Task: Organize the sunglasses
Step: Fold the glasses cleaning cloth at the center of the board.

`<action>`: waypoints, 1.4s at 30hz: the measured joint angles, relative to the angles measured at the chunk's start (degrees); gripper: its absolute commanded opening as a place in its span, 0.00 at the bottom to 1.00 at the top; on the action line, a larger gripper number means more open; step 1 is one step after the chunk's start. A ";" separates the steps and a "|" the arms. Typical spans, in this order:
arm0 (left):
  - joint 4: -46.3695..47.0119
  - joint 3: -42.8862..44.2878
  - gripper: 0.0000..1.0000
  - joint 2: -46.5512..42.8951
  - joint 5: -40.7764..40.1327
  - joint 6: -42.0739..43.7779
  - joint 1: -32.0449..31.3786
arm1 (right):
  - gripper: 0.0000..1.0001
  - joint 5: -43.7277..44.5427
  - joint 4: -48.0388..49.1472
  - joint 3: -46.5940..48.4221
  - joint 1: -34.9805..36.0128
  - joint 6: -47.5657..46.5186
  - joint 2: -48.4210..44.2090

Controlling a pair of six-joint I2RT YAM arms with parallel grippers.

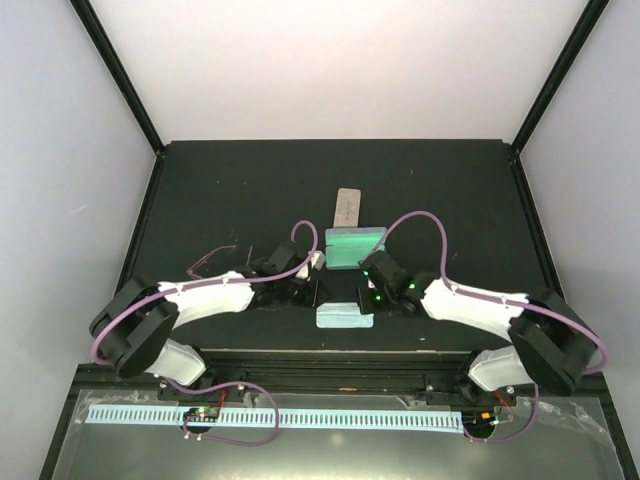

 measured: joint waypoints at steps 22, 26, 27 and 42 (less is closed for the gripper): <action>0.37 2.45 0.14 5.18 0.15 -0.11 -0.09 | 0.11 -9.92 2.56 0.55 3.61 -1.86 6.60; 1.11 2.45 0.13 5.18 1.49 -0.11 -0.09 | 0.11 -8.96 1.84 0.42 3.61 -1.44 2.82; 1.46 2.43 0.12 5.20 1.92 -0.17 -0.11 | 0.11 -8.46 1.84 0.48 3.61 -1.20 2.29; 8.24 -3.85 0.06 8.37 4.31 -3.21 -2.78 | 0.13 -3.48 3.82 -4.09 3.61 5.31 3.96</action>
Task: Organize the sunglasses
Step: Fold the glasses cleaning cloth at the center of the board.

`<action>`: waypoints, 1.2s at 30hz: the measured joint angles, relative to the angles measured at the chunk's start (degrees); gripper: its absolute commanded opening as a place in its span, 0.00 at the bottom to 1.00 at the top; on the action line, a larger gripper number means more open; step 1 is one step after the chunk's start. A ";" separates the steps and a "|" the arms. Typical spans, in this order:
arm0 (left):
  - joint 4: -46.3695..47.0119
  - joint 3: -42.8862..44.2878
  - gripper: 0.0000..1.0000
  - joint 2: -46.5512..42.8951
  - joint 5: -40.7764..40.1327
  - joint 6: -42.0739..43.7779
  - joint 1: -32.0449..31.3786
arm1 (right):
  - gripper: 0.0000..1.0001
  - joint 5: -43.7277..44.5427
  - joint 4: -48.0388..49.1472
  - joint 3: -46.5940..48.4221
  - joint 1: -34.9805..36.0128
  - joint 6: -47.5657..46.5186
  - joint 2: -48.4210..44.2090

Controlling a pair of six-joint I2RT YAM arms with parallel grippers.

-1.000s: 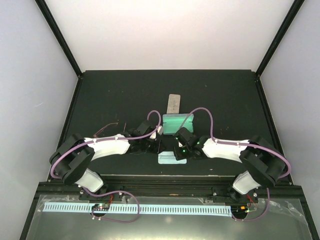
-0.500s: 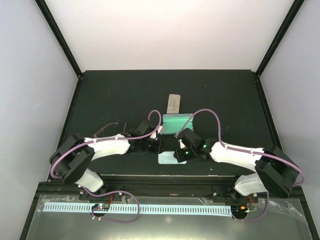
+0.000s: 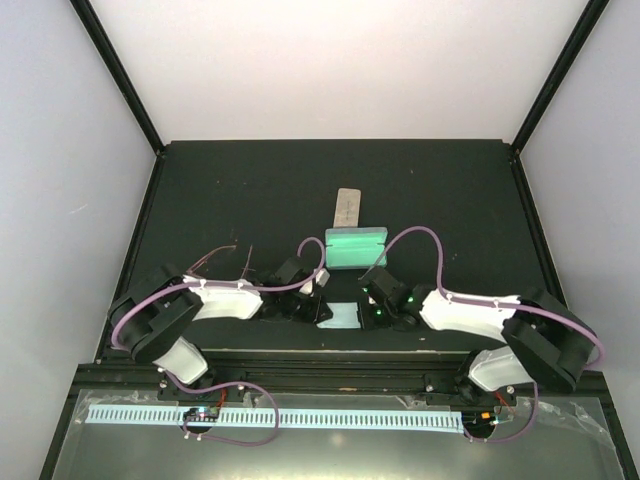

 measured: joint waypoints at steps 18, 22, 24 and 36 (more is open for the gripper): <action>-1.25 2.60 0.05 -3.82 -6.21 -0.48 -0.76 | 0.14 6.71 -0.66 5.90 0.04 2.99 -1.22; -2.38 3.26 0.05 -1.55 -9.05 -0.76 -0.76 | 0.14 6.97 -0.13 6.14 0.04 2.95 2.80; -3.39 3.23 0.05 -0.59 -10.21 -1.05 -0.76 | 0.14 7.45 -0.35 6.12 0.04 3.02 4.31; -6.38 3.02 0.10 -1.66 -14.19 -1.49 -1.09 | 0.15 19.85 -9.68 6.29 0.09 5.44 4.59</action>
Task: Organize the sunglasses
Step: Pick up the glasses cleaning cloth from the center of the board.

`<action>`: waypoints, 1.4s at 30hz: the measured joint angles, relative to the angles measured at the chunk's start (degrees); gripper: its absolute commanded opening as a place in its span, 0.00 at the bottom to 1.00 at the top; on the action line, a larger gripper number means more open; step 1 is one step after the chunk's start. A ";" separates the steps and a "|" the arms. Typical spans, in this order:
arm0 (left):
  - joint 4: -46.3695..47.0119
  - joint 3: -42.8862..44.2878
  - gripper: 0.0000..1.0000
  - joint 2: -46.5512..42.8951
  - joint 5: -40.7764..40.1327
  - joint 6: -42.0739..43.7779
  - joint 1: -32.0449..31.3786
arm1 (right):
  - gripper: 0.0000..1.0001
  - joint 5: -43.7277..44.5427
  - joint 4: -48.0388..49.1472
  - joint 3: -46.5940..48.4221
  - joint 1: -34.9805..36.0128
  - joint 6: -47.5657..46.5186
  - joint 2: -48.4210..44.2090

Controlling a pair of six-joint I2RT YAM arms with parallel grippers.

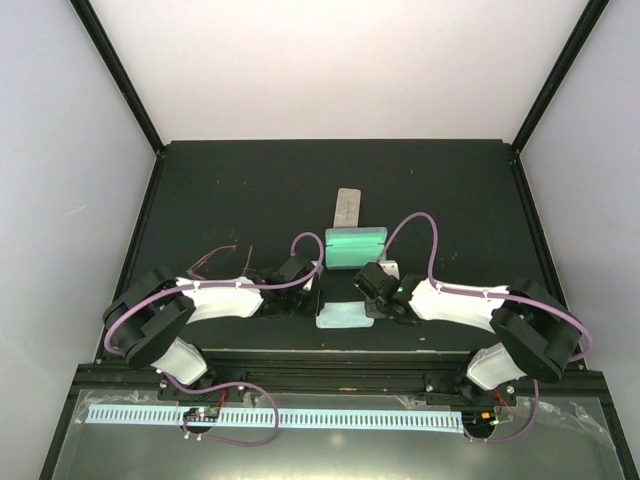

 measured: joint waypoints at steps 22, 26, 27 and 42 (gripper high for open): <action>-9.27 -0.20 0.26 -4.63 -5.22 -5.20 -4.94 | 0.27 -2.27 -3.02 0.46 4.55 -0.94 -0.33; -8.74 0.57 0.21 -3.39 -5.31 -6.12 -5.31 | 0.17 -2.84 -1.20 0.31 5.11 -0.72 -0.07; -8.66 0.66 0.20 -3.15 -5.33 -6.36 -5.29 | 0.15 -2.93 -0.90 0.28 5.16 -0.61 -0.04; -8.13 1.46 0.08 -1.64 -5.64 -7.39 -5.68 | 0.01 -3.17 0.90 0.22 5.44 0.68 0.50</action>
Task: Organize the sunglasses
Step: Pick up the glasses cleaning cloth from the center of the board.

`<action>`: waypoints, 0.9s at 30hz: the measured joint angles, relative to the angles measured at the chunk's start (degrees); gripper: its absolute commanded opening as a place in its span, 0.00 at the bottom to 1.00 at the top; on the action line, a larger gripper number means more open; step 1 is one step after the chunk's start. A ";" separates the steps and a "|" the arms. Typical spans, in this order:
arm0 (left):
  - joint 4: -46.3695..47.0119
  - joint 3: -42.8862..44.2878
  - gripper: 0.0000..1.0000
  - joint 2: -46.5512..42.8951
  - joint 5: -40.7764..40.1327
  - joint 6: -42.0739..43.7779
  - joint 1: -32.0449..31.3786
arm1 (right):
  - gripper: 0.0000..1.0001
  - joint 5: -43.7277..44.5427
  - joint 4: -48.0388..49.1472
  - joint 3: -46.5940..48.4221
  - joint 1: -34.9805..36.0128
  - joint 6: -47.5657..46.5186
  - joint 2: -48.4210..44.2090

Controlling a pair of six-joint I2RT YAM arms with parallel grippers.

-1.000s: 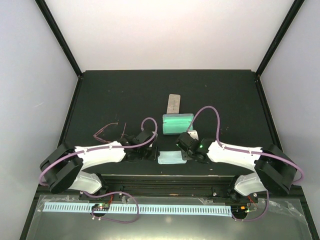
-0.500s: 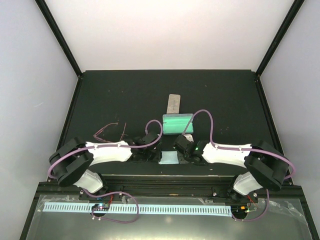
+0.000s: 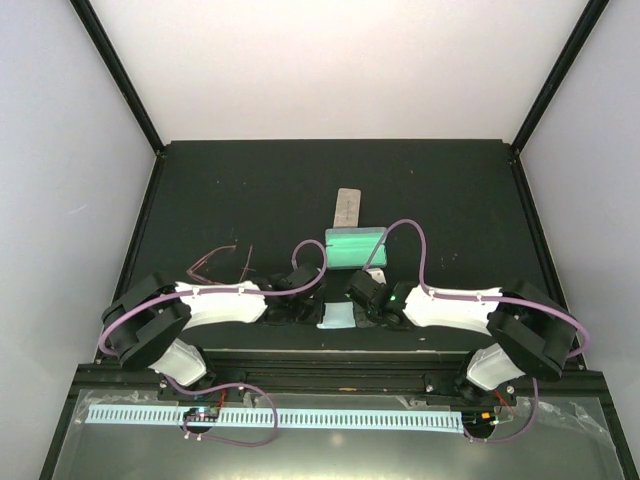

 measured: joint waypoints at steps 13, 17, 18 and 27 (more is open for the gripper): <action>-0.22 1.66 0.02 1.64 -0.68 0.02 -0.68 | 0.01 -0.15 1.22 -0.90 0.00 0.28 -0.72; -0.76 1.95 0.02 1.73 -1.05 0.09 -0.70 | 0.01 -0.15 0.98 -0.94 0.00 0.46 -1.01; -0.92 2.01 0.02 1.73 -1.11 0.15 -0.72 | 0.01 -0.13 0.61 -0.94 0.02 0.44 -1.16; -6.43 5.55 0.02 0.94 -3.74 2.05 -0.63 | 0.01 2.32 -3.69 1.70 -0.52 -0.76 -3.76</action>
